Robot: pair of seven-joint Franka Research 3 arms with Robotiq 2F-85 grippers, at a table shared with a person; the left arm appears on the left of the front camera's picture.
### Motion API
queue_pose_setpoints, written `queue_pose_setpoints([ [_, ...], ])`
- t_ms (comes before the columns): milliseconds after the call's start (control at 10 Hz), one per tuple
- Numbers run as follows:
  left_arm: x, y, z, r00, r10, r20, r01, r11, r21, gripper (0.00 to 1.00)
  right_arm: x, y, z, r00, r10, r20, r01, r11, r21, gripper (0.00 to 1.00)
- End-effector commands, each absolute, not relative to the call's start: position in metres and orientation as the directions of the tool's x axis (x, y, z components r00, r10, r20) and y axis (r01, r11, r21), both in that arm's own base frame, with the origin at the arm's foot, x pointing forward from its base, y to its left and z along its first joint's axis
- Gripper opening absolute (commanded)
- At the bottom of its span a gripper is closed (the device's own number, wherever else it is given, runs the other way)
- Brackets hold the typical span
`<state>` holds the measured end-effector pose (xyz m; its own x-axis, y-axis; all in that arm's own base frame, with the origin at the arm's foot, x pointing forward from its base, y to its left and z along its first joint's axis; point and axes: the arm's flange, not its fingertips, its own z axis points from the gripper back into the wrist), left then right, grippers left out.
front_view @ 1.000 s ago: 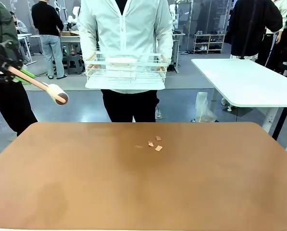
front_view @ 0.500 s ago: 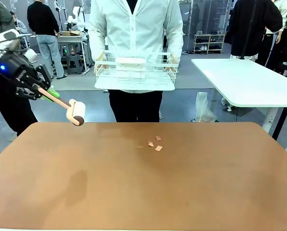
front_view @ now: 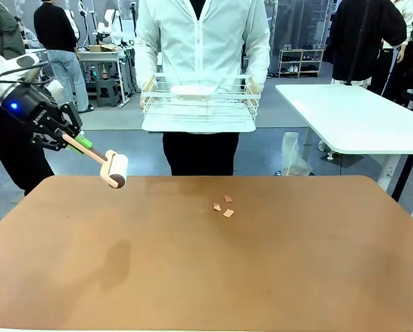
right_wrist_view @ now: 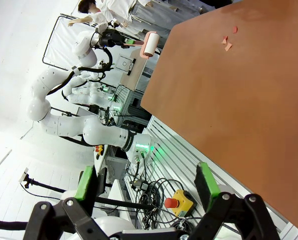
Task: Clean the table.
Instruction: Clean the table with the Lint Roller when the human lifts the Dish drying rack.
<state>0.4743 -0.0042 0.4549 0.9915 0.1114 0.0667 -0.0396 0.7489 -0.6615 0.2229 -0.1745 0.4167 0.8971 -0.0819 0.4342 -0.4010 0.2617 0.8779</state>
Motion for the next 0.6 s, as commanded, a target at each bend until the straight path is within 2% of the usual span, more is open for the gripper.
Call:
queue_pose_setpoints([
  [0, 0.471, -0.003, 0.459, 0.991, 0.113, 0.075, -0.035, 0.749, -0.662, 0.21, 0.221, -0.174, 0.419, 0.891, -0.082, 0.446, -0.413, 0.26, 0.873, 1.0],
  [500, 0.503, -0.057, 0.427, 0.996, -0.019, 0.085, 0.074, 0.704, -0.707, 0.21, 0.221, -0.174, 0.419, 0.891, -0.082, 0.446, -0.413, 0.26, 0.873, 1.0],
])
